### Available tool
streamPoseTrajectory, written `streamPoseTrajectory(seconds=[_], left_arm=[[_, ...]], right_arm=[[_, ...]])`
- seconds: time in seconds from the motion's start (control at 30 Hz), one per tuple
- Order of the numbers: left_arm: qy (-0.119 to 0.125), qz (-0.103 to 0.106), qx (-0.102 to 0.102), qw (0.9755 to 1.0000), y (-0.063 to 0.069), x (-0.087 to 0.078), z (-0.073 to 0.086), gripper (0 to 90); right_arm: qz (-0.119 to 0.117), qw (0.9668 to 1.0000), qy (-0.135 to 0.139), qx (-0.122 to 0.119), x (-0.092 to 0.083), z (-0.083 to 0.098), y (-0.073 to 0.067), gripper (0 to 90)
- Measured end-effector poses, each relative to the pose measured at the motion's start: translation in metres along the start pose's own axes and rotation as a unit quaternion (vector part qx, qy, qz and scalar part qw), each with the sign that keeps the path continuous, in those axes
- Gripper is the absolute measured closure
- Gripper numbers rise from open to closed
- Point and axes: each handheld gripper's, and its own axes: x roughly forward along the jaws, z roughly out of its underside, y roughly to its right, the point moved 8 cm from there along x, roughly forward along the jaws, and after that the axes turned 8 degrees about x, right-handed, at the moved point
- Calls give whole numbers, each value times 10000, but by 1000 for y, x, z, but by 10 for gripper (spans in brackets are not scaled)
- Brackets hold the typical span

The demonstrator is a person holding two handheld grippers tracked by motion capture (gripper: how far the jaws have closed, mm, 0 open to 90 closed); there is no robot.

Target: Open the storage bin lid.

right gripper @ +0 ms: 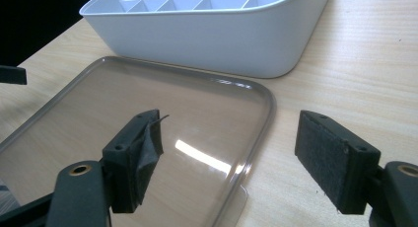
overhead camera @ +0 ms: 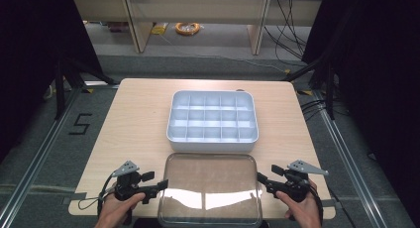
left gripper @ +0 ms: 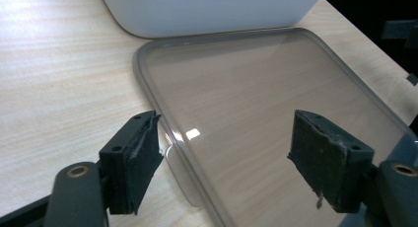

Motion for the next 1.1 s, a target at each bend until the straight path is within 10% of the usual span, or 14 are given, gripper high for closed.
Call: streamPoseTrajectory(seconds=[0.13,1.1], left_arm=[[-16,-50,261,9996,0,-3,0,229],[-7,-37,337,9994,8,-24,18,191]], right_arm=[[-83,10000,47,-26,-4,0,-3,257],[38,10000,15,-62,-26,25,-5,232]])
